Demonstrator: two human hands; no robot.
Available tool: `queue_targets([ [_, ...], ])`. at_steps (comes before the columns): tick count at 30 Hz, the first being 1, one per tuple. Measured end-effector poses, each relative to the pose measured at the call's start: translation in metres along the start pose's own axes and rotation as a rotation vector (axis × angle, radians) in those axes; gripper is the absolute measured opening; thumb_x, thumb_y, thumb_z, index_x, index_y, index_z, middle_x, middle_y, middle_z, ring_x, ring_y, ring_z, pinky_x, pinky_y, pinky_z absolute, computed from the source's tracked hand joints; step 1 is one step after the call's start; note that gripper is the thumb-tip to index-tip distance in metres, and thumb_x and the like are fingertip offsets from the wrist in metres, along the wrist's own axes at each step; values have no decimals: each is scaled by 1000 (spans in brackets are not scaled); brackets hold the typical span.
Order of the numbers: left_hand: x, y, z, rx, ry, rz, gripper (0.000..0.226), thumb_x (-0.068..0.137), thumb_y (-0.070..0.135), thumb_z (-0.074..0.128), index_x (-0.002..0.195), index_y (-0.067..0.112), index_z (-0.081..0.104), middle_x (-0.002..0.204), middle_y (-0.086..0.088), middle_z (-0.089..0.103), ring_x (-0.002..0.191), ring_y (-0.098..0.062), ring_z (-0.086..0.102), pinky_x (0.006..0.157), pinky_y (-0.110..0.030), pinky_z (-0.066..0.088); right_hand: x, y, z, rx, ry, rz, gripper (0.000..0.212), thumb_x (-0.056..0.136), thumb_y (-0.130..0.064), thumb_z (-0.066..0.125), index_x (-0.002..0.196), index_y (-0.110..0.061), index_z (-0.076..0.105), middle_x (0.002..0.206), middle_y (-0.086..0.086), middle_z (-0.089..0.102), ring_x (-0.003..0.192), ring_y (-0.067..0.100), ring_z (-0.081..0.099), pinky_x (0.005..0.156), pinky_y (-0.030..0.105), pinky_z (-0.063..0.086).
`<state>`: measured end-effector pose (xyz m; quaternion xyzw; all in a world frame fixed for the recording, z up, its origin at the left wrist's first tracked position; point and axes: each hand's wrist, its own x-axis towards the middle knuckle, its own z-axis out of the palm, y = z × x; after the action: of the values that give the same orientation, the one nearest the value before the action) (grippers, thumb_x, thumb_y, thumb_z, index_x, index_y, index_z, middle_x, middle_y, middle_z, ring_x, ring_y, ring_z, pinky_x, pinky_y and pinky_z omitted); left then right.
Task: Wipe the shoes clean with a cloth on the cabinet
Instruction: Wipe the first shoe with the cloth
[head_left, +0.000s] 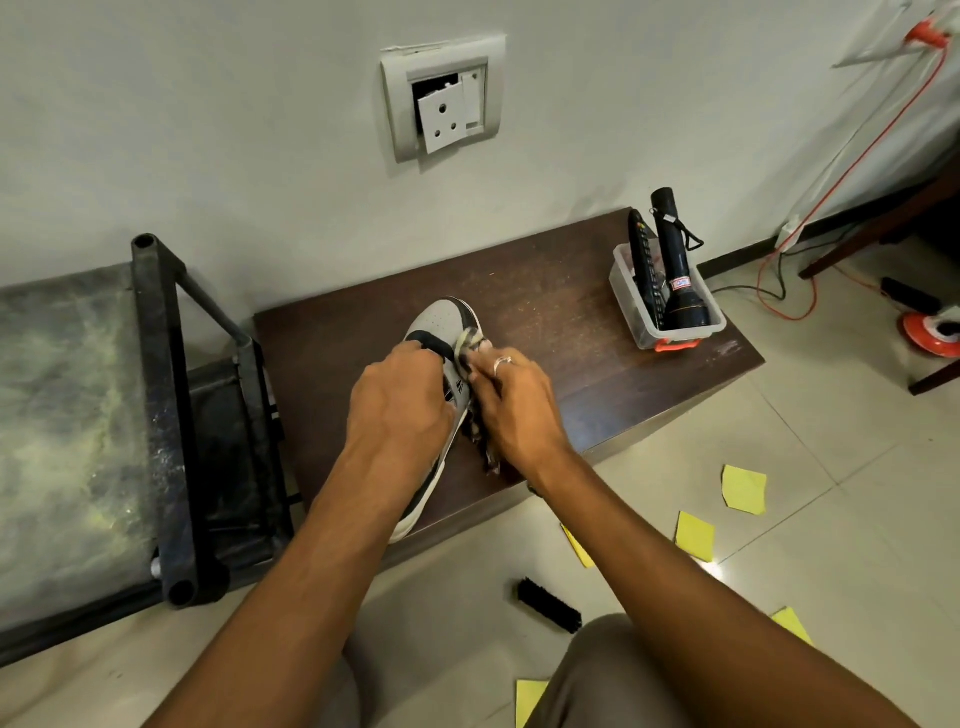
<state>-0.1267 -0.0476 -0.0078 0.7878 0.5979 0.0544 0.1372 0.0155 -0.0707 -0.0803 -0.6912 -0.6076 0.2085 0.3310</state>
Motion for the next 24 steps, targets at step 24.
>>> queue_targets([
  [24,1,-2,-1,-9,-11,11,34,89,26,71,122,18,69,120,-1,65,103,-27,67,85,-41,55,54,-14,-4,-262,-23,-53,22,101,-12,52,104,-19,74,98,0,66,86,20,45,73,33,40],
])
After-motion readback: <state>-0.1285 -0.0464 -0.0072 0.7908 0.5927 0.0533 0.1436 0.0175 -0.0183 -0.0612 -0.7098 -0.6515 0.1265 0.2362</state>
